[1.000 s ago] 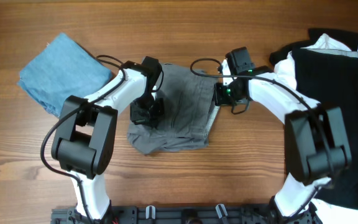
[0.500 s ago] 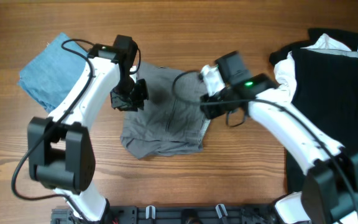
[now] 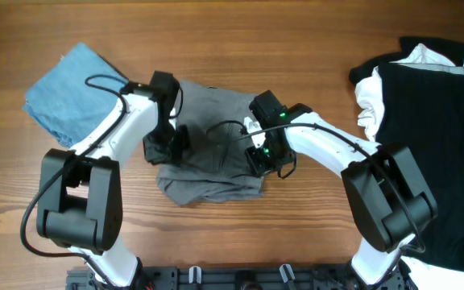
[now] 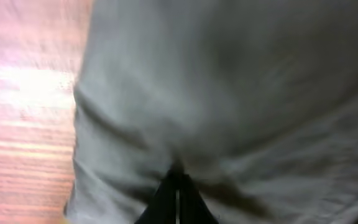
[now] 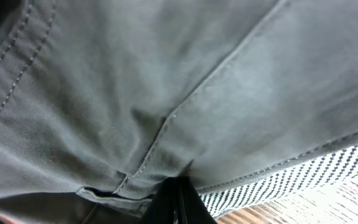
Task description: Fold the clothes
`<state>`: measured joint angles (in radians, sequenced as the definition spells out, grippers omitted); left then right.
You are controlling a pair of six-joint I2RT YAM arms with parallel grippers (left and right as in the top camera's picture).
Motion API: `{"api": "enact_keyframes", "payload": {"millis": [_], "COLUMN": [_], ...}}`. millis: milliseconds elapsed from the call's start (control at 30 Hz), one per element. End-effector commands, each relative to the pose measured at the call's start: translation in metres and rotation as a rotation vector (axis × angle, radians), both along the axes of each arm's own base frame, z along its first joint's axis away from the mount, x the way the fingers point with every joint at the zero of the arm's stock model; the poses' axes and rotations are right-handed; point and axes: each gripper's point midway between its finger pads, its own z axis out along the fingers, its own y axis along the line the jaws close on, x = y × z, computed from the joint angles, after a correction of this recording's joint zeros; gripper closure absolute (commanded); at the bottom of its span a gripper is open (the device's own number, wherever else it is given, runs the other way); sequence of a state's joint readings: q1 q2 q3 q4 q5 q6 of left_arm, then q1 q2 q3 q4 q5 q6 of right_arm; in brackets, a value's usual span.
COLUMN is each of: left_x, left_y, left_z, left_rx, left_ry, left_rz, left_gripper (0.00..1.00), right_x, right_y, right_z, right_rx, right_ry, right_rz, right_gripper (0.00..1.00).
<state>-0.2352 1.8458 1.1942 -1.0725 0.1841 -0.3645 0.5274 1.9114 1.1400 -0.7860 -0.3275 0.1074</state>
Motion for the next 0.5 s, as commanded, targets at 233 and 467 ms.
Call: {"api": "enact_keyframes", "payload": {"millis": [233, 467], "left_x": [-0.019, 0.033], "left_y": [0.017, 0.0], "left_z": [-0.047, -0.046], "left_rx": [0.078, -0.018], "left_ry": [-0.013, -0.21], "left_rz": [0.119, 0.144], "left_gripper": [0.85, 0.84], "right_x": [0.026, 0.049], "right_y": [-0.026, -0.015], "right_z": [0.05, 0.113], "right_rx": [-0.043, 0.084], "right_ry": [-0.16, -0.383], "right_rz": [-0.083, -0.098], "right_gripper": [0.96, 0.96]}}
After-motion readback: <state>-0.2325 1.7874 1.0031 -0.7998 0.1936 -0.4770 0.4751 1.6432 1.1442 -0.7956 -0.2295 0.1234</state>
